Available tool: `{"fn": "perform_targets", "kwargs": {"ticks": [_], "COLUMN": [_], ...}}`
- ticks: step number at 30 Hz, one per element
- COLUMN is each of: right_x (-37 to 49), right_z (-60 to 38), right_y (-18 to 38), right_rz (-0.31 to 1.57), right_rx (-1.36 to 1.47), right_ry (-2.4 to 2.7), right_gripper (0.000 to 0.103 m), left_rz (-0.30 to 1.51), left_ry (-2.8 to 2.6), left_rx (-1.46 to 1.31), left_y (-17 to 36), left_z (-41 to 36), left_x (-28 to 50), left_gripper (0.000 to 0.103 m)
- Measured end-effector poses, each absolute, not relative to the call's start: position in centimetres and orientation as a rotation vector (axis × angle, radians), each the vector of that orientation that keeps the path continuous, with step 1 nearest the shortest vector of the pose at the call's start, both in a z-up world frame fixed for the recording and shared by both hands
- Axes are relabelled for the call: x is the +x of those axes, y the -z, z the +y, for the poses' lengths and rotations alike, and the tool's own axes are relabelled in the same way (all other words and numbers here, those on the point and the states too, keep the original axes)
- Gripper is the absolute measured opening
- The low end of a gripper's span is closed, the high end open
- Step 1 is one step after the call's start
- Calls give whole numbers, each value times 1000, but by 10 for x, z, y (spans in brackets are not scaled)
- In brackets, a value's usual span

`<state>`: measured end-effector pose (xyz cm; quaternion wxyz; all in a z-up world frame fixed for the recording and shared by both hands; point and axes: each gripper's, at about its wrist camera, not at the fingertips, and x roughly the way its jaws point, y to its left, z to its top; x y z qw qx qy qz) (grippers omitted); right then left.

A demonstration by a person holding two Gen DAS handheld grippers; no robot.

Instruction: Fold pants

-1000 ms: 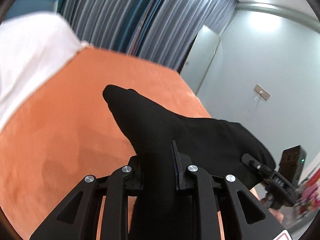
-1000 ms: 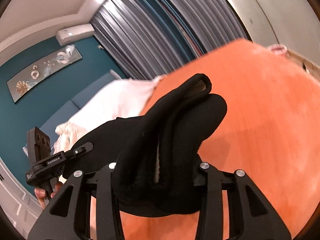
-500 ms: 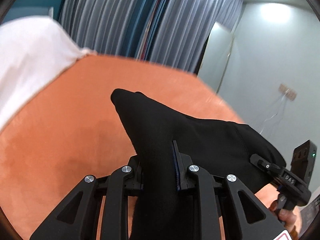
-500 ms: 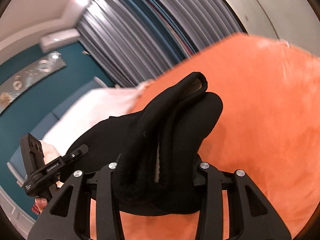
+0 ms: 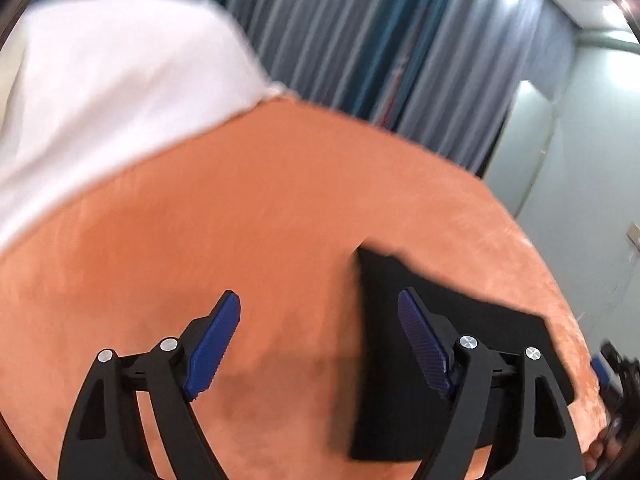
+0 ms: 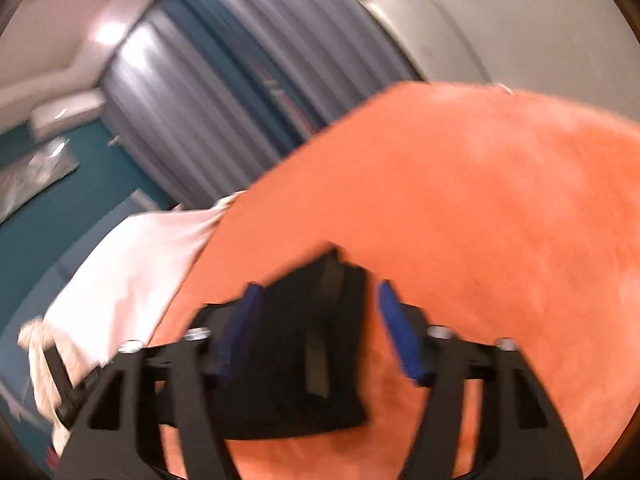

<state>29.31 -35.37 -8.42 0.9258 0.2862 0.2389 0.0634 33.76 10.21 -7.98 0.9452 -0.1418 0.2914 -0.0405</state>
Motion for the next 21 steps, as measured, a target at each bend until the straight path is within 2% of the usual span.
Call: {"fn": "perform_targets", "kwargs": {"ticks": [1,2,4,8,10,11,13,18,20,21], "right_x": [303,321,349,416,425,425,414,413,404,392], "right_z": [-340,-320,-294,-265,-280,-292,-321,-348,-348,-345], "right_y": [71,58,54,99,139,152,165,179,169,152], "right_rz": [494,515,557,734,793,781,725,713,706,695], "right_rx": [536,483,427,366,355,373,521,695,690,609], "right_ry": [-169,-218,-247,-236,-175,-165,-236,-210,-176,-110], "right_gripper": [45,36,34,33,4,0,0,0,0,5], "left_rz": [598,614,694,860,897,880,854,845,855,830], "left_ry": [100,115,159,113,82,103,147,159,161,162], "left_rx": [-265,-246,-225,-172,-128,-157,-297,-345,-326,-304], "left_y": [67,59,58,121,164,175,181,186,168,155], "left_z": [88,70,31,-10,-9,-2,19,21,23,24], "left_x": [344,357,388,450,467,467,462,459,447,433], "left_gripper": [77,77,78,78,92,97,98,98,94,90]}}
